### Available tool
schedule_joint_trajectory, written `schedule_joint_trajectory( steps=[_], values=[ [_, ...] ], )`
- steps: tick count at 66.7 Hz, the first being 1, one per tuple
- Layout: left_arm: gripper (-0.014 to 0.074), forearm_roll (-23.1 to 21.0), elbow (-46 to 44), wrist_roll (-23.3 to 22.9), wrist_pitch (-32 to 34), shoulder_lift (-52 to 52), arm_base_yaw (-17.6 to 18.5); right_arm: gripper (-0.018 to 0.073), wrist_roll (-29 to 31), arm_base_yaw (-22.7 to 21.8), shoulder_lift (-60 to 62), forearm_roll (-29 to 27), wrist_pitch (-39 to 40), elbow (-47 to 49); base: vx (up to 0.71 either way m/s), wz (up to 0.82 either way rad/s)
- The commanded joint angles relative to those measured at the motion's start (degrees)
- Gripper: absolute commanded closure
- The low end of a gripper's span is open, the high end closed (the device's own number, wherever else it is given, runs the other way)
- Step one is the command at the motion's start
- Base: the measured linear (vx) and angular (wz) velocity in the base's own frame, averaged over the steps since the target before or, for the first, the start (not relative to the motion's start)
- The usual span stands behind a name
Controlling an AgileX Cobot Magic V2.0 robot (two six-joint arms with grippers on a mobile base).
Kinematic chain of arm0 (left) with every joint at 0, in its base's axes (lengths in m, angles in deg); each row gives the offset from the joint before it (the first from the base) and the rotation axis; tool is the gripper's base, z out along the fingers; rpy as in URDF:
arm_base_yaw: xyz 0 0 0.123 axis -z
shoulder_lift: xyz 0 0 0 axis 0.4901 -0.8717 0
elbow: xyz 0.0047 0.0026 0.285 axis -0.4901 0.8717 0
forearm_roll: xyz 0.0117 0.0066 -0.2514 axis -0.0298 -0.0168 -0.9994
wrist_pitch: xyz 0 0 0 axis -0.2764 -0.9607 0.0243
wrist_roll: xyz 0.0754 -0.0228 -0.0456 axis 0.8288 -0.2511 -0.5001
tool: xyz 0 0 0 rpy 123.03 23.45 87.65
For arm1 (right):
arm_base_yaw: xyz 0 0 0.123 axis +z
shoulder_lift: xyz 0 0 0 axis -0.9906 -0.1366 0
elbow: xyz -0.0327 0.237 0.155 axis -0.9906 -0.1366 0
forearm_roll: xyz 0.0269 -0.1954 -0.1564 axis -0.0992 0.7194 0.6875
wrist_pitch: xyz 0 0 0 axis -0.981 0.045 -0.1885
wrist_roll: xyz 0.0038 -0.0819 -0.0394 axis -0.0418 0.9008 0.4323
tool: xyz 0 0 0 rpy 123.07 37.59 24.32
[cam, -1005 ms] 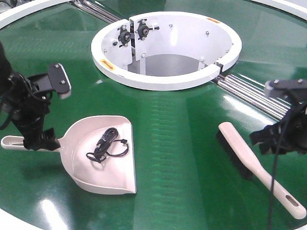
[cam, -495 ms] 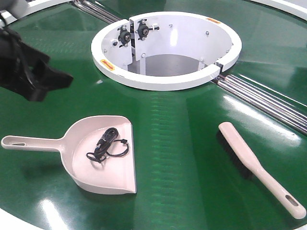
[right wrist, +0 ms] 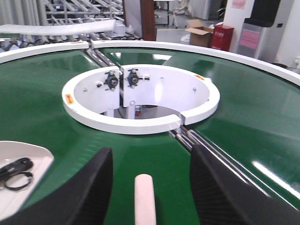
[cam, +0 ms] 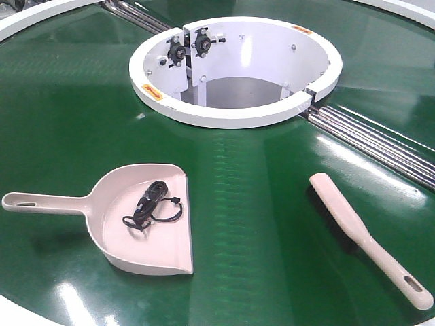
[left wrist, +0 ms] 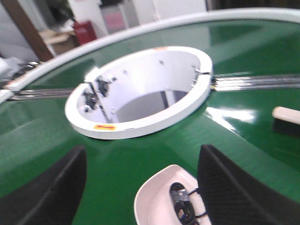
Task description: Clean and inspect green conveyor with broom and dustpan
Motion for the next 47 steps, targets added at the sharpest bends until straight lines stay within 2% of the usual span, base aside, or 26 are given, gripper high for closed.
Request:
schedule_joint_trajectory(
  steps=[1, 8, 16, 20, 29, 32, 36, 38, 43, 47],
  values=[
    [0.0131, -1.6, 7.3, -0.7, 9.3, 3.7, 0.5, 0.0191, -2.2, 0.1, 2.2, 2.3, 11.9, -6.6, 0.00, 0.00],
    [0.0131, -2.2, 16.8, -0.5, 18.0, 5.3, 0.5, 0.0191, -4.2, 0.1, 4.8, 2.3, 23.7, -17.1, 0.00, 0.00],
    [0.0132, -7.1, 24.0, -0.5, 26.1, 5.2, 0.5, 0.0191, -3.6, 0.1, 5.0, 2.4, 36.2, -27.4, 0.00, 0.00],
    [0.0132, -9.0, 25.2, -0.5, 26.9, 5.2, 0.5, 0.0191, -3.6, 0.1, 5.0, 2.4, 40.7, -30.7, 0.00, 0.00],
    [0.0159, -9.1, 25.3, -0.4, 25.8, 5.2, 0.5, 0.0196, -3.9, 0.1, 5.0, 2.2, 46.4, -34.6, 0.00, 0.00],
    [0.0194, -8.9, 25.3, -0.3, 25.7, 5.2, 0.5, 0.0210, -3.9, 0.1, 5.0, 2.2, 46.2, -34.6, 0.00, 0.00],
    [0.0290, -8.8, 25.3, -0.2, 24.9, 5.2, 0.5, 0.0258, -3.9, 0.1, 5.0, 2.2, 45.2, -34.6, 0.00, 0.00],
    [0.0346, -8.8, 25.3, 0.4, 24.2, 5.2, 0.5, 0.0303, -3.9, 0.1, 5.0, 2.2, 44.5, -34.5, 0.00, 0.00],
    [0.0583, -8.7, 25.3, 2.3, 22.7, 5.2, 0.5, 0.0459, -3.9, 0.1, 5.0, 2.2, 43.8, -34.4, 0.00, 0.00],
    [0.0606, -8.6, 25.3, 2.7, 22.8, 5.2, 0.5, 0.0576, -3.9, 0.1, 5.0, 2.1, 43.3, -34.2, 0.00, 0.00]
  ],
)
